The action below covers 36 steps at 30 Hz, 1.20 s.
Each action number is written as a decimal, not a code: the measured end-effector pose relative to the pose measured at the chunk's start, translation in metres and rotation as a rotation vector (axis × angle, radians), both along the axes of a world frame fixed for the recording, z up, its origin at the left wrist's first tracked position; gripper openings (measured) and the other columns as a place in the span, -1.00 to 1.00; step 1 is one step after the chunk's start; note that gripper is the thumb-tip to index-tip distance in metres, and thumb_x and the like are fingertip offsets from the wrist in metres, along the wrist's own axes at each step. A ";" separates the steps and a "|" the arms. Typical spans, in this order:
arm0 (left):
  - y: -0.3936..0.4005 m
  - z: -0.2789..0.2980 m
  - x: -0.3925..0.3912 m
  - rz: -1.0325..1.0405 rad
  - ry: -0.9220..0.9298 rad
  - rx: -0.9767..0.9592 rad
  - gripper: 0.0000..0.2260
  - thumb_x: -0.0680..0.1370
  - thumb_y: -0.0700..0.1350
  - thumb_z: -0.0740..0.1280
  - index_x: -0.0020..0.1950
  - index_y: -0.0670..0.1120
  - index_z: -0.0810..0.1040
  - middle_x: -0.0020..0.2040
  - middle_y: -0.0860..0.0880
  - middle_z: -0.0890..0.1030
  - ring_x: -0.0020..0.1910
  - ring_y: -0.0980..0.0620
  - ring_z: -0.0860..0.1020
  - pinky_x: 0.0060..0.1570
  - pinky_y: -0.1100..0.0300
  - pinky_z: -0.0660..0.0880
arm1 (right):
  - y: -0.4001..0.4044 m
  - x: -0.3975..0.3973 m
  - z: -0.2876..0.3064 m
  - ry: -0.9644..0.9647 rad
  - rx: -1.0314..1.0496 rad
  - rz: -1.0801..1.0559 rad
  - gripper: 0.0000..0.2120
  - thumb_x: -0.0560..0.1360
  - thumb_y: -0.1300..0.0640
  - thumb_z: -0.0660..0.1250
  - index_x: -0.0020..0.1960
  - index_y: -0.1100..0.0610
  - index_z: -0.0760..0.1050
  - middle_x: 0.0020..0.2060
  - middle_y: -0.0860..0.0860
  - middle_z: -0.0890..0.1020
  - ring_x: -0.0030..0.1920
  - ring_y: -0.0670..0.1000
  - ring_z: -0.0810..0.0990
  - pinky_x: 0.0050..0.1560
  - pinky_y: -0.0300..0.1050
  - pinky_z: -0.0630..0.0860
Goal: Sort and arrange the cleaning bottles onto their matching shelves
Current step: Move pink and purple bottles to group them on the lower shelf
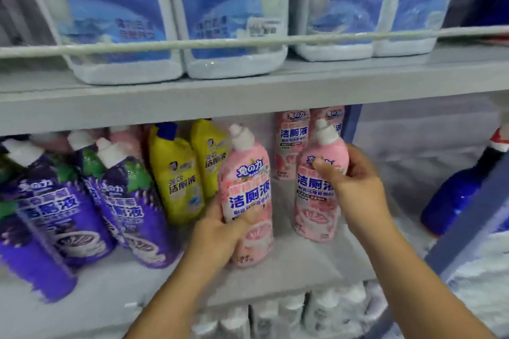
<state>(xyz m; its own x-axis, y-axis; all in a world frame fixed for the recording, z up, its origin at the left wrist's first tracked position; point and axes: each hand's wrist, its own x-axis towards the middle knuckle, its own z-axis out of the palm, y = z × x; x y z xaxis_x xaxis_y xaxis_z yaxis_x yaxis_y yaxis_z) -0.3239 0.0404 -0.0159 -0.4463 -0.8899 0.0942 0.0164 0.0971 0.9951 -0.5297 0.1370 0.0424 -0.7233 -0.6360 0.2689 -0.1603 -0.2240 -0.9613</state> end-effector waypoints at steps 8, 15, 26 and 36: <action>-0.036 0.001 -0.077 0.022 0.043 -0.078 -0.58 0.35 0.14 0.50 0.19 0.12 0.63 0.14 0.04 0.73 0.14 0.05 0.68 0.09 0.14 0.60 | -0.024 -0.080 -0.006 0.209 0.062 0.104 -0.69 0.54 0.25 0.44 0.23 0.03 0.53 -0.07 -0.16 0.69 -0.10 -0.29 0.68 -0.16 -0.37 0.56; -0.067 -0.009 -0.089 0.053 -0.078 -0.207 -0.59 0.41 0.10 0.51 0.24 0.12 0.59 0.16 -0.02 0.71 0.15 0.00 0.69 0.17 -0.07 0.62 | -0.024 -0.076 -0.064 0.113 0.202 0.180 -0.47 0.32 0.45 0.53 0.12 -0.04 0.55 -0.13 -0.22 0.74 -0.13 -0.24 0.70 -0.19 -0.38 0.59; -0.092 -0.053 -0.105 0.225 -0.175 -0.212 -0.60 0.43 -0.11 0.58 0.20 0.12 0.55 0.03 0.15 0.72 -0.05 0.23 0.69 -0.03 0.19 0.58 | -0.036 -0.089 -0.085 0.054 0.099 -0.074 -0.39 0.36 0.24 0.60 0.24 -0.19 0.43 0.14 -0.15 0.49 0.04 -0.21 0.62 -0.12 -0.45 0.51; -0.113 -0.056 -0.128 0.249 -0.174 -0.226 -0.64 0.53 -0.24 0.48 0.29 -0.03 0.54 0.01 0.14 0.65 -0.12 0.43 0.61 -0.14 0.55 0.48 | -0.058 -0.113 -0.099 0.178 0.066 -0.106 -0.50 0.46 0.15 0.50 0.34 -0.11 0.49 0.17 -0.08 0.54 0.13 -0.15 0.60 0.12 -0.04 0.62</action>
